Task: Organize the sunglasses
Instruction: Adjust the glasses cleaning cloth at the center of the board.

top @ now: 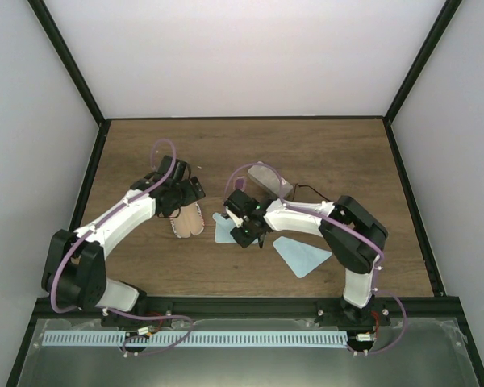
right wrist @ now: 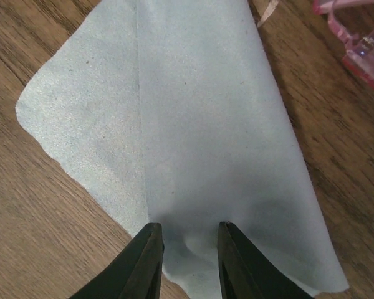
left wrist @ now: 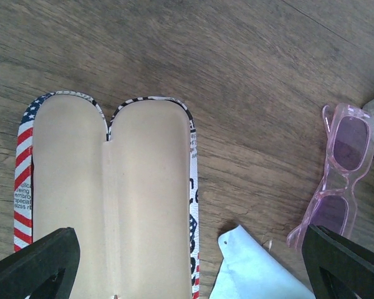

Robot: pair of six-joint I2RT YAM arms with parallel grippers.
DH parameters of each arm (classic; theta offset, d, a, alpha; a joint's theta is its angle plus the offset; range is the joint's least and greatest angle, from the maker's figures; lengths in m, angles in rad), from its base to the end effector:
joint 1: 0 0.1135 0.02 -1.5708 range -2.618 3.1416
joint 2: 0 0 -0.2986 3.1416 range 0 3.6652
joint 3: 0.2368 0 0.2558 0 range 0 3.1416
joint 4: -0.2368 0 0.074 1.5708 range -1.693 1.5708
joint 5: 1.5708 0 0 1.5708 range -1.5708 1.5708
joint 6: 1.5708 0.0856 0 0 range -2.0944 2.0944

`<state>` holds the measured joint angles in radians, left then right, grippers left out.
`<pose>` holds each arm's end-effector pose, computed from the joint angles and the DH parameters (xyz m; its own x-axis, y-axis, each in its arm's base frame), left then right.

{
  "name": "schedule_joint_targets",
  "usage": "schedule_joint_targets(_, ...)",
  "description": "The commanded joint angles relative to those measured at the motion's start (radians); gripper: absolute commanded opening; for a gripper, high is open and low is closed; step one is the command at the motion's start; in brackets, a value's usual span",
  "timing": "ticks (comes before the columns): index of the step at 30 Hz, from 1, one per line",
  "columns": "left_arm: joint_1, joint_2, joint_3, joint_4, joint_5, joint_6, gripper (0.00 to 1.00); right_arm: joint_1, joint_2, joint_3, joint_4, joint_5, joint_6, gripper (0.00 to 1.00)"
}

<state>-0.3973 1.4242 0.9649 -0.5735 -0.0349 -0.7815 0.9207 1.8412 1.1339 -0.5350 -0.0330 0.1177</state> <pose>0.2848 -0.1163 0.2154 -0.8229 -0.4181 -0.3848 -0.2949 0.8931 -0.3397 0.2273 0.3036 0.1343 -0.6631 -0.6782 -0.3167 -0.7292 0.6808 0.0689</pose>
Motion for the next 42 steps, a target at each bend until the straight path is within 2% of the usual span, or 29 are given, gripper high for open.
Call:
schedule_joint_targets(1,0.005,0.003,-0.006,-0.016,0.007,0.001,1.00,0.007,0.024,0.005,-0.003,0.006,0.012,0.23)
schedule_joint_targets(9,0.005,-0.002,-0.018,-0.014,0.006,0.002,1.00,0.007,0.029,0.012,-0.006,0.013,0.016,0.01)
schedule_joint_targets(12,0.005,-0.002,-0.020,-0.014,0.005,0.005,1.00,0.007,0.014,0.015,-0.004,0.020,0.021,0.01)
schedule_joint_targets(19,0.005,0.003,-0.017,-0.008,0.012,0.011,1.00,0.007,-0.020,0.040,-0.003,0.012,0.033,0.12)
schedule_joint_targets(22,0.005,0.010,-0.016,-0.002,0.018,0.016,1.00,0.007,-0.019,0.042,-0.004,0.019,0.033,0.05)
schedule_joint_targets(27,0.005,0.018,-0.011,0.000,0.023,0.023,1.00,0.007,-0.021,0.048,-0.004,0.030,0.036,0.06)
schedule_joint_targets(29,0.005,0.019,-0.009,0.000,0.023,0.026,1.00,0.007,-0.023,0.054,-0.006,0.028,0.034,0.01)
schedule_joint_targets(36,0.005,0.024,-0.015,0.001,0.029,0.033,1.00,0.007,-0.080,0.063,-0.010,0.019,0.053,0.01)
schedule_joint_targets(42,0.005,0.023,-0.034,0.022,0.053,0.029,1.00,0.007,-0.109,0.055,-0.016,0.012,0.061,0.08)
